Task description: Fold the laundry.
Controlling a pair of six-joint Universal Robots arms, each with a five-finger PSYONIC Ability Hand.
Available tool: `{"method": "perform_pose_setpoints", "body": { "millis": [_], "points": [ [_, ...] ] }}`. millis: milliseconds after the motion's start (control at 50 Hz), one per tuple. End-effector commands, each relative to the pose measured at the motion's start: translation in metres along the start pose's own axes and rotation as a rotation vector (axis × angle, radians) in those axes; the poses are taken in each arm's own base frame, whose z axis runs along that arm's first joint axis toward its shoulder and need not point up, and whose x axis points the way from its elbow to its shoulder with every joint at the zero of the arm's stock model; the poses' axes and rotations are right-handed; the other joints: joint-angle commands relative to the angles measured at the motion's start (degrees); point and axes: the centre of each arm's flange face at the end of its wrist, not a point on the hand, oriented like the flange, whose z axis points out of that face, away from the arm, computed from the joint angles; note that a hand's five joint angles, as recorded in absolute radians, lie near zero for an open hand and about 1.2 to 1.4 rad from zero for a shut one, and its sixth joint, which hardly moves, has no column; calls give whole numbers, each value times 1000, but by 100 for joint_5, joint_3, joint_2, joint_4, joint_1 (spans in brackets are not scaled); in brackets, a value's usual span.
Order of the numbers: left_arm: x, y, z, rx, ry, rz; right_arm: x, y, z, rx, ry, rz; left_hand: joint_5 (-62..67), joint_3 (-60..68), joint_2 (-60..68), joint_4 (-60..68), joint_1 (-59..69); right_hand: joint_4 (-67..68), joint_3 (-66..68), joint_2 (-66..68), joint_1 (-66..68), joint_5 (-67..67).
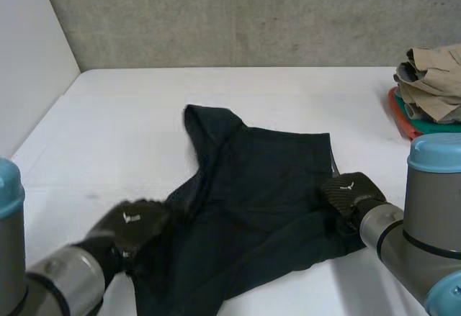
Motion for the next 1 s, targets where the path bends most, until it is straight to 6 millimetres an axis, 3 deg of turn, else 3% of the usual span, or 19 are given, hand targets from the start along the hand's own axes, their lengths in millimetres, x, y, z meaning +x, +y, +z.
{"method": "perform_pose_setpoints", "body": {
  "millis": [20, 180, 360, 540, 800, 920, 980, 1000],
  "points": [
    [13, 19, -8, -68, 43, -12, 0, 1, 2, 12, 13, 3, 402, 402, 421, 409, 380, 1122, 1108, 1288, 1728, 1082],
    [14, 29, 7, -91, 16, 0, -3, 2, 2, 24, 8, 3, 402, 402, 421, 409, 380, 1122, 1108, 1288, 1728, 1082],
    [-10, -1, 30, 122, -163, -9, -6, 4, 1, 22, -7, -7, 923, 923, 943, 930, 901, 1122, 1108, 1288, 1728, 1082],
    [-8, -18, 42, 239, -166, 98, -8, 5, 0, 20, -11, -12, 890, 890, 909, 897, 868, 1122, 1108, 1288, 1728, 1082],
    [6, 10, 110, 197, -96, 369, -8, 7, 0, 16, -13, -18, 1292, 1292, 1312, 1299, 1270, 1122, 1108, 1288, 1728, 1082],
    [9, 17, 125, 194, -75, 424, -8, 7, 1, 22, -10, -18, 1696, 1696, 1716, 1703, 1674, 1122, 1108, 1288, 1728, 1082],
    [8, 16, 134, 206, -78, 426, -8, 7, 1, 22, -7, -17, 2434, 2434, 2454, 2441, 2412, 1122, 1108, 1288, 1728, 1082],
    [8, 16, 138, 216, -82, 425, -8, 7, 1, 22, -7, -17, 3303, 3303, 3323, 3310, 3281, 1122, 1108, 1288, 1728, 1082]
  ]
}}
